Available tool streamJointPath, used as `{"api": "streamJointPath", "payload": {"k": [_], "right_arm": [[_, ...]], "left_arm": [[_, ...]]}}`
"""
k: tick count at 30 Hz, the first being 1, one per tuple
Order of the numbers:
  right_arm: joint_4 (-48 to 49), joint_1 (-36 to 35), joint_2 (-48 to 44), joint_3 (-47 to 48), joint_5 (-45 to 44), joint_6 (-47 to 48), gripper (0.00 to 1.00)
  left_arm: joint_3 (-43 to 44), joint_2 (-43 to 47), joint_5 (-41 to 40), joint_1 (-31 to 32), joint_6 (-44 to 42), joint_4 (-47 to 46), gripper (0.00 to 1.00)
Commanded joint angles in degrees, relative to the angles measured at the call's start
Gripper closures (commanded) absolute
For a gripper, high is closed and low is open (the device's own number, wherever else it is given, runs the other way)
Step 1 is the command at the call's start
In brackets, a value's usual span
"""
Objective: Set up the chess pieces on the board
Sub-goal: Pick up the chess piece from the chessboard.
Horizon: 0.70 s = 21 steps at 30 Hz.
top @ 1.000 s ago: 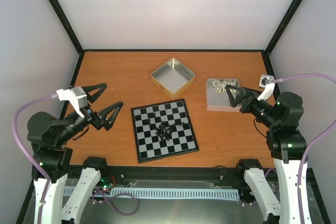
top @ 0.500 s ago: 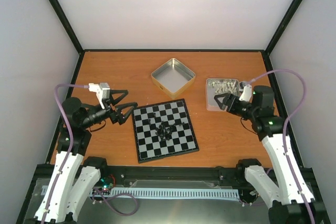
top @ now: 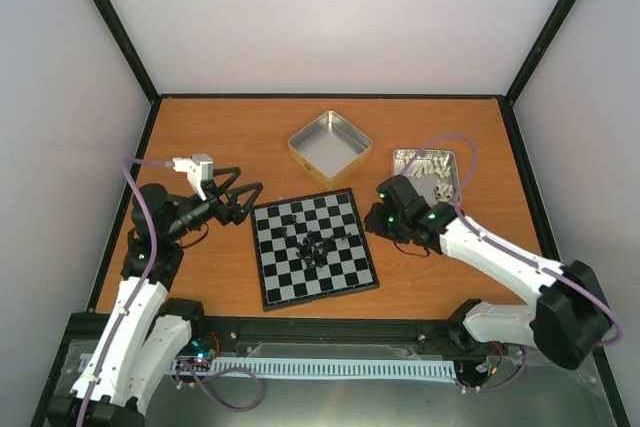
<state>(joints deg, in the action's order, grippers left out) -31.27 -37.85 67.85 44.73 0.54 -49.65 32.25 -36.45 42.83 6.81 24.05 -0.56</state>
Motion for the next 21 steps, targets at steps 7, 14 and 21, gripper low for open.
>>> {"api": "streamJointPath", "payload": {"k": [7,14,21], "right_arm": [[7.8,-5.7,12.8,2.6,-5.1,-24.9,0.59],[4.6,-8.5,20.4,7.8,-7.1,-29.2,0.57],[0.9,-9.9,24.8,11.2,-8.8,-29.9,0.61]], "left_arm": [[0.2,0.8,-3.6,0.3,-1.8,-2.2,0.0],[0.9,1.7,-6.1,1.7,-3.0,-0.2,0.0],[1.4,2.4,-8.8,2.4,-3.7,1.1,0.0]]}}
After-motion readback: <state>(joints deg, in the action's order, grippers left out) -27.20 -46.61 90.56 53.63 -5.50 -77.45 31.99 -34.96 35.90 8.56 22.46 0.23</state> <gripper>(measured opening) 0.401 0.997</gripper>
